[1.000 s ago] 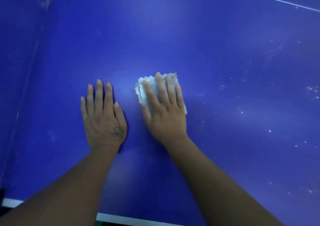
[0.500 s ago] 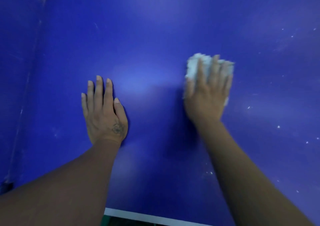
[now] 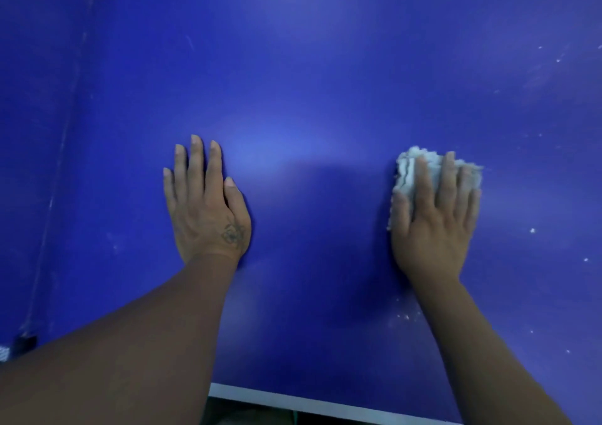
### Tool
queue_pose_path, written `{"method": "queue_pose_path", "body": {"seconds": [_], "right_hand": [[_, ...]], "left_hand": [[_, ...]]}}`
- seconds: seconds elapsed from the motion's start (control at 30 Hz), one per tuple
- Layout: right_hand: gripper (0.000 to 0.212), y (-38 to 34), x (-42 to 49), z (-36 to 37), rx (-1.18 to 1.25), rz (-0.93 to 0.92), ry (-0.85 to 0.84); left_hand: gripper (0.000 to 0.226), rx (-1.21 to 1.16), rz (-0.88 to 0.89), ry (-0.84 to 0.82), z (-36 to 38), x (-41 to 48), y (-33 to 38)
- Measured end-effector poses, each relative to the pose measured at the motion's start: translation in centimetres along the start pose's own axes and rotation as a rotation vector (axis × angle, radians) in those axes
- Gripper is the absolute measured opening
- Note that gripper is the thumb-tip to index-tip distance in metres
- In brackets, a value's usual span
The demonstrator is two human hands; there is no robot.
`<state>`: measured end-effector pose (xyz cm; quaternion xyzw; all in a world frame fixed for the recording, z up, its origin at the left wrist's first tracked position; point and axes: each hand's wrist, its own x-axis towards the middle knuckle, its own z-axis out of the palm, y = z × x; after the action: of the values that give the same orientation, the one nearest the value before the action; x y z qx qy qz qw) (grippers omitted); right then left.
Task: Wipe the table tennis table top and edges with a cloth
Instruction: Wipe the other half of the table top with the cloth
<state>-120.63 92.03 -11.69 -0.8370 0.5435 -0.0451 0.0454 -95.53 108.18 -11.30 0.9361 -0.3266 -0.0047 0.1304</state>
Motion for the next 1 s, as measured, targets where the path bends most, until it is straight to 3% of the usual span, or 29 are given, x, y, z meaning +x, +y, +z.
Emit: {"method": "queue_pose_path", "body": {"seconds": [0.13, 0.33, 0.47, 0.63, 0.77, 0.9, 1.0], "right_hand": [[0.06, -3.5, -0.1, 0.0, -0.01, 0.094, -0.001], [0.057, -13.4, -6.6, 1.3, 0.121, -0.194, 0.025], [0.059, -10.4, -12.0, 1.3, 0.117, -0.273, 0.015], [0.059, -2.6, -14.6, -0.6, -0.029, -0.011, 0.014], [0.063, -1.6, -15.1, -0.9, -0.027, 0.099, -0.035], [0.062, -5.3, -16.9, -0.5, -0.036, 0.017, -0.056], [0.06, -9.4, -19.3, 0.0, -0.011, -0.141, -0.063]], "left_hand": [[0.058, 0.006, 0.009, 0.022, 0.3, -0.1, -0.1], [0.058, -0.007, 0.026, 0.054, 0.2, -0.1, -0.1], [0.059, 0.001, 0.048, 0.062, 0.3, -0.2, -0.3], [0.06, -0.033, 0.091, -0.044, -0.4, -0.8, -0.7], [0.059, -0.309, 0.296, -0.068, -2.7, -4.3, -3.2], [0.062, -0.314, 0.003, 0.069, -5.4, -10.3, -11.4], [0.065, -0.219, -0.203, 0.047, -6.3, -13.1, -16.8]]}}
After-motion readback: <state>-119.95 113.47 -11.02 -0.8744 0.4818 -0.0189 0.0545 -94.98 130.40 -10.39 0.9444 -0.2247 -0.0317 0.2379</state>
